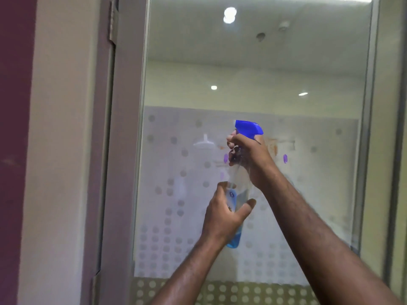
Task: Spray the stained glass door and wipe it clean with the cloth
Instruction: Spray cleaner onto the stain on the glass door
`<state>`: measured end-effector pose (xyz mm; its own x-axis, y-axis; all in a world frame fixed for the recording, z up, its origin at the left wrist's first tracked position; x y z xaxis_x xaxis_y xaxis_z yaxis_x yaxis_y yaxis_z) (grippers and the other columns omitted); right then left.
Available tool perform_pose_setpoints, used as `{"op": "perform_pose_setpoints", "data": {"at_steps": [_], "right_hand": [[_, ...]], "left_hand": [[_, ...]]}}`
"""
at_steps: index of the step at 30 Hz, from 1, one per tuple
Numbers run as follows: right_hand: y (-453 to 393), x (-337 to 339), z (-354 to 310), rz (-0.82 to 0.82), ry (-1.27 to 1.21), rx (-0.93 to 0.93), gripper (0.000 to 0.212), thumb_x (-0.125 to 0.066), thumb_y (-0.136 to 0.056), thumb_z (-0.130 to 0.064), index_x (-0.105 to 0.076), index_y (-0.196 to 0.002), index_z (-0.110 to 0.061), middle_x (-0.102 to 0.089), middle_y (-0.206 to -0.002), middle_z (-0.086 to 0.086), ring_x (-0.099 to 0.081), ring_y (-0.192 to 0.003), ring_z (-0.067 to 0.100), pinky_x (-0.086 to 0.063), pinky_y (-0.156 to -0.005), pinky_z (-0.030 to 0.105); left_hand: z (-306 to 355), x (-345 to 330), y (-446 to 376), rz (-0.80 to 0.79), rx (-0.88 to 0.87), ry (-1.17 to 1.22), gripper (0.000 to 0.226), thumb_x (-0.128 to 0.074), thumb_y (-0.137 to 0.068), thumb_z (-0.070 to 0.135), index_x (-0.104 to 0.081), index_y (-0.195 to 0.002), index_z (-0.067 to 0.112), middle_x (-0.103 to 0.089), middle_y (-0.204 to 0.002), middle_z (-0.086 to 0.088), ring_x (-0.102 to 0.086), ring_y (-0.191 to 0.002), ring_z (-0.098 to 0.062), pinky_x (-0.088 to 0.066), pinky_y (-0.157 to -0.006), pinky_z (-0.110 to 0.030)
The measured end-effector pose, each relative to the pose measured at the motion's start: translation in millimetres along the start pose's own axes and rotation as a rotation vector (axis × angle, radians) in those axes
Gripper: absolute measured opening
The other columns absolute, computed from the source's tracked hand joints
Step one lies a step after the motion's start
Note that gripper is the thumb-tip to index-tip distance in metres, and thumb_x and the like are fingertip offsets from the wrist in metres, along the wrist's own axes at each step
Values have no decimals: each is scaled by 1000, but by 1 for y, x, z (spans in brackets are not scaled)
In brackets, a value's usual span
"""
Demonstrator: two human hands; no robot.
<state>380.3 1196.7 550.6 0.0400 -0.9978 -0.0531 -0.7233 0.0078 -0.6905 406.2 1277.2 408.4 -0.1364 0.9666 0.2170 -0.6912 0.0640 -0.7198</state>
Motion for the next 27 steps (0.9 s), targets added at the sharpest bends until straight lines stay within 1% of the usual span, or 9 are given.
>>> {"op": "perform_pose_setpoints", "data": {"at_steps": [3,5,7,10,14,18,20,24,27], "right_hand": [[0,-2,-7,-105,-40,12,24,-66,-82,-16,-52,-101,-10,-52,-79,4,-48,-55,22,-54,-61,36],[0,-3,-6,-117,-64,-8,27,-66,-81,-15,-53,-105,-13,-50,-82,4,-48,-53,21,-57,-64,40],[0,-2,-5,-72,-42,-15,29,-66,-78,-15,-54,-105,-15,-49,-82,4,-48,-50,19,-54,-58,37],[-2,1,-7,-10,-15,1,27,-65,-75,-15,-55,-100,-15,-48,-81,4,-46,-45,20,-48,-50,31],[-6,2,-7,33,32,17,24,-64,-75,-13,-59,-98,-12,-53,-78,6,-45,-49,23,-49,-52,33],[-5,5,-5,127,145,34,14,-64,-86,-1,-63,-98,-8,-59,-83,10,-53,-47,20,-56,-59,38],[-4,4,-3,156,178,56,13,-62,-88,2,-63,-96,-9,-60,-81,8,-55,-45,18,-55,-60,38],[-5,2,1,172,204,90,13,-62,-88,1,-64,-96,-9,-61,-80,7,-54,-44,17,-51,-54,32],[-6,-1,2,169,239,100,14,-63,-89,-1,-64,-101,-6,-62,-83,9,-55,-44,16,-52,-52,32]], "left_hand": [[10,3,-4,-2,-22,47,69,-55,-68,79,-44,-121,36,-63,-114,9,-66,-101,-14,-58,-93,-37],[16,2,-5,-15,-31,89,69,-53,-66,77,-45,-119,34,-61,-106,13,-66,-98,-12,-58,-90,-31],[21,1,-6,-34,-32,109,69,-52,-65,78,-45,-118,34,-57,-102,20,-65,-96,-10,-57,-89,-28],[22,-2,-8,-36,-25,114,72,-51,-64,80,-43,-120,35,-55,-103,21,-65,-97,-10,-57,-90,-25],[22,-4,-9,-22,-20,120,72,-49,-64,82,-43,-119,36,-57,-109,16,-65,-99,-10,-55,-92,-25],[12,-4,-13,-26,-8,84,84,-48,-64,85,-45,-128,30,-59,-118,9,-66,-103,-16,-59,-94,-32],[8,-3,-13,-20,-4,81,82,-49,-64,86,-45,-126,32,-59,-118,10,-66,-103,-17,-59,-95,-33],[7,-6,-12,-14,2,108,76,-52,-67,80,-45,-126,33,-58,-117,11,-66,-104,-17,-57,-97,-31],[7,-6,-11,0,2,138,76,-51,-66,81,-46,-125,33,-58,-111,17,-67,-99,-12,-57,-89,-23]]}}
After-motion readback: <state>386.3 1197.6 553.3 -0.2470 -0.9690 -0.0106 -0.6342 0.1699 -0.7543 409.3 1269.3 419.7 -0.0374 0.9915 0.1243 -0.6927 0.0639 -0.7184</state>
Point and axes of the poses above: each hand's wrist, its own y-axis away from the middle knuckle, its own x-axis out of the back of the hand, z = x × y, the point moved 5 cm from there along -y, towards the middle knuckle
